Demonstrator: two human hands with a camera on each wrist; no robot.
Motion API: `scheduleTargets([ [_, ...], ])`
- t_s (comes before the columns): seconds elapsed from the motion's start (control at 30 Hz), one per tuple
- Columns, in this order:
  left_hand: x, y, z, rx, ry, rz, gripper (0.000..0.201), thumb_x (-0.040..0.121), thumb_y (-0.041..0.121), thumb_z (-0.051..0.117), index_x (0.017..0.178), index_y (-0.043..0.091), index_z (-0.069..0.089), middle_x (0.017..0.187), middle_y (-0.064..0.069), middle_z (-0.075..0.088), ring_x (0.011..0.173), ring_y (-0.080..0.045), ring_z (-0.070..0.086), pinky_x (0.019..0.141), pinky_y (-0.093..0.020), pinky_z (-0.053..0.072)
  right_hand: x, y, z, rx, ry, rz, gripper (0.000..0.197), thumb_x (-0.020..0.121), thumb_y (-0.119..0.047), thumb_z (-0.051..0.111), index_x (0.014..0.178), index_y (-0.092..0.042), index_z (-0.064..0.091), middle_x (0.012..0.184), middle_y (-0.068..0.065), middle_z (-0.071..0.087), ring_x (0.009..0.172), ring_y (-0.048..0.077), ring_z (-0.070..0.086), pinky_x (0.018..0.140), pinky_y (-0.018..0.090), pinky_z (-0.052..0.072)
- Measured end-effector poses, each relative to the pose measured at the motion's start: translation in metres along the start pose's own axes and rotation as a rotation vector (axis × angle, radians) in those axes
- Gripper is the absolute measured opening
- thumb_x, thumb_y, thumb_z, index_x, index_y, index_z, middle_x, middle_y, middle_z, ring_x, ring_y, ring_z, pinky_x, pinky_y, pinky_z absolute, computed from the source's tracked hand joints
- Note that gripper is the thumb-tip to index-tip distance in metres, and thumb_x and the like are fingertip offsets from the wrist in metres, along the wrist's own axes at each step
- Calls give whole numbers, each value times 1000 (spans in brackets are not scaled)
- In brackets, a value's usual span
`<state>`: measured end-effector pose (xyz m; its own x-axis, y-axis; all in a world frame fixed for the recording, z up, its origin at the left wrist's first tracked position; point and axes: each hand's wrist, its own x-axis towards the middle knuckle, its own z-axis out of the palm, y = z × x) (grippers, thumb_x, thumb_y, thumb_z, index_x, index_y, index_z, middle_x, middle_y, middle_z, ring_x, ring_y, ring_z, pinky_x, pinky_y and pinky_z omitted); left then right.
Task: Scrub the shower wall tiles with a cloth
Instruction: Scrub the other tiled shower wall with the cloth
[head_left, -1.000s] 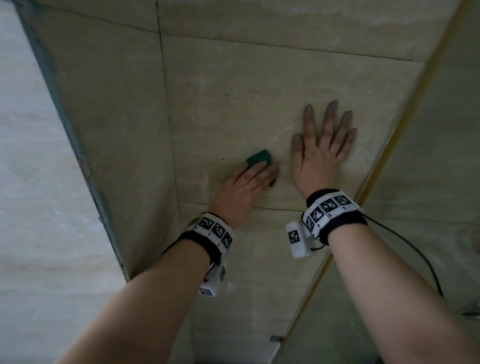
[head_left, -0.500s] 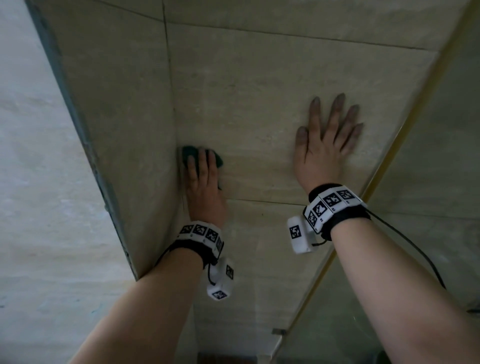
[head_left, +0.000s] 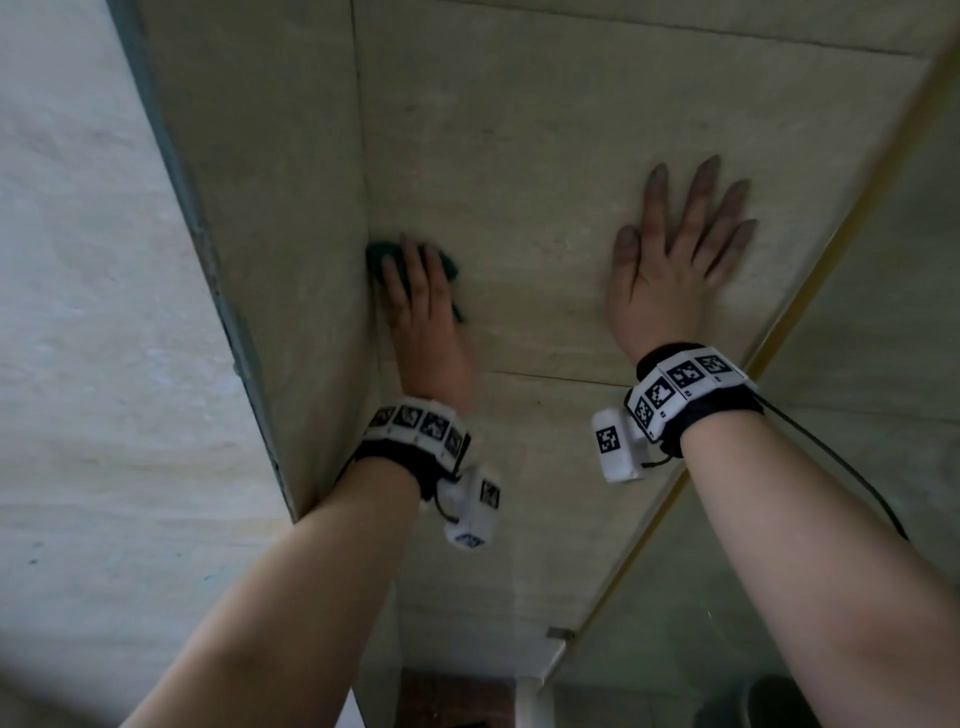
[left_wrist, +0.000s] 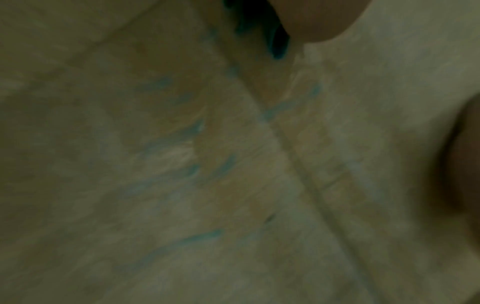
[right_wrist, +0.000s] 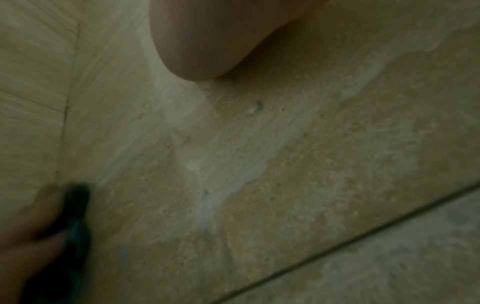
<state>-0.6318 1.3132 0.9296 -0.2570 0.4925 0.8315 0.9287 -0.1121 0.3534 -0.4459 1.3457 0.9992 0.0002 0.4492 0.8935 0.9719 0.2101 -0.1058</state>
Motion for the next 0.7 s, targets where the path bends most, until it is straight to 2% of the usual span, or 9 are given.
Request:
scheduleTargets([
  [0.1,31,13,-6,35,73,18,74,85,-4,52,151,5,19,157,-15,21,144,-39,15,113,-38,4,0,0,0,-14,7,1,52,102,-36,24,151,-18,23,155,24,18,141,50,12,113,60,3],
  [0.17,34,5,2,124,123,65,87,78,-4,65,150,9,18,156,-12,24,142,-34,16,114,-37,9,0,0,1,-23,4,5,52,103,-35,24,152,-19,21,155,24,16,141,49,11,113,60,3],
  [0.23,23,-5,11,169,147,60,93,73,-2,71,148,9,17,154,-10,20,139,-32,15,116,-40,13,-1,0,1,-22,-7,8,53,103,-35,24,152,-19,18,156,24,14,141,49,9,113,60,2],
  [0.33,-12,-13,22,164,116,26,88,73,2,68,146,6,19,151,-12,21,137,-35,17,116,-45,15,-1,1,0,-25,-11,8,53,103,-36,20,153,-18,17,155,25,14,141,49,9,113,60,2],
  [0.4,-39,-18,27,163,27,19,88,71,3,67,145,5,18,151,-13,21,135,-36,16,119,-42,1,-1,0,0,-32,-11,6,53,103,-37,19,153,-19,17,155,25,15,141,50,10,113,60,3],
  [0.47,-61,-24,30,174,-86,-1,94,68,3,72,145,3,18,150,-11,18,135,-36,17,118,-37,-14,-2,0,0,-37,-8,5,53,103,-37,19,152,-19,17,155,25,15,141,50,11,113,61,3],
  [0.53,-71,-25,31,187,-149,-40,97,64,0,77,144,0,21,150,-18,25,134,-38,18,117,-34,-16,-2,0,1,-46,3,3,53,103,-38,18,152,-19,19,155,25,17,141,50,12,113,60,4],
  [0.6,-68,-20,29,174,-149,-73,94,65,-4,76,144,-3,25,148,-24,34,133,-40,18,117,-33,-16,-2,0,1,-56,14,-1,54,102,-38,17,152,-18,21,154,26,19,140,50,14,113,59,4],
  [0.7,-46,-5,19,95,-70,-84,85,72,-7,70,146,-3,27,150,-25,31,138,-44,15,116,-32,-17,-3,1,2,-64,35,-10,54,102,-38,17,151,-17,23,153,26,21,140,50,16,113,58,5],
])
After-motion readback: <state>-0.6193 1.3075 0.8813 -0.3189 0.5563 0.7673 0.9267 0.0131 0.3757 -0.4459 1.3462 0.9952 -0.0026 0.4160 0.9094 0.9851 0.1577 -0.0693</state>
